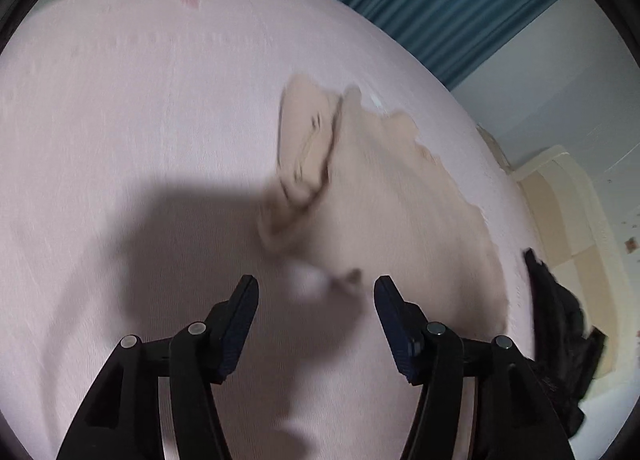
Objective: Fold small clothes
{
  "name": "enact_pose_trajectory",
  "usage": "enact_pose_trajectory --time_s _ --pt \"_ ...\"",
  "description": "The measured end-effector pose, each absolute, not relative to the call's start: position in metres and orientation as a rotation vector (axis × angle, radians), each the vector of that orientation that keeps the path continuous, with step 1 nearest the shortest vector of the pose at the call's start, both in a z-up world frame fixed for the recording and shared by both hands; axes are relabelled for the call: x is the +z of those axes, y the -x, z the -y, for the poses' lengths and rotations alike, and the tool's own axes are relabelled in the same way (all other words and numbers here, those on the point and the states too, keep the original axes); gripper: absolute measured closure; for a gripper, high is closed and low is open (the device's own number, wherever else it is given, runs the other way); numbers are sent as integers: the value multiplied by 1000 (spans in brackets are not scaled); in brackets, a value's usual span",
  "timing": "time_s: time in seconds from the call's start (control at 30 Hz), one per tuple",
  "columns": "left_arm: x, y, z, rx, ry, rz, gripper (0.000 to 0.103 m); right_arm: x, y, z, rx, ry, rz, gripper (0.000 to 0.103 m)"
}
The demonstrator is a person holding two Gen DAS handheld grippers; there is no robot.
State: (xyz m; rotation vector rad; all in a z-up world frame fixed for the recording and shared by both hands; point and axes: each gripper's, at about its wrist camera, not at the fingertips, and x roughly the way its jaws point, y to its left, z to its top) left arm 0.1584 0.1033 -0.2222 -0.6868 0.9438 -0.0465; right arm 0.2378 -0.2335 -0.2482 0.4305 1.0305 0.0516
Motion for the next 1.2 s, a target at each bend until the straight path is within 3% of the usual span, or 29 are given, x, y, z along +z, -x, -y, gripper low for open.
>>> enact_pose_trajectory --time_s 0.5,0.63,0.7,0.77,0.87,1.2 --pt "-251 -209 -119 -72 938 -900 41 -264 -281 242 19 -637 -1040 43" --pt "-254 -231 -121 -51 945 -881 46 -264 -300 242 -26 -647 -1052 44" --pt "-256 -236 -121 -35 947 -881 56 -265 -309 241 -53 -633 -1055 52" --pt "-259 -236 -125 -26 963 -884 73 -267 -314 239 -16 -633 -1027 74" --pt "-263 -238 -130 -53 1002 -877 84 -269 -309 238 43 -655 -987 89" --pt "-233 -189 -116 -31 847 -871 90 -243 -248 244 116 -615 -989 92"
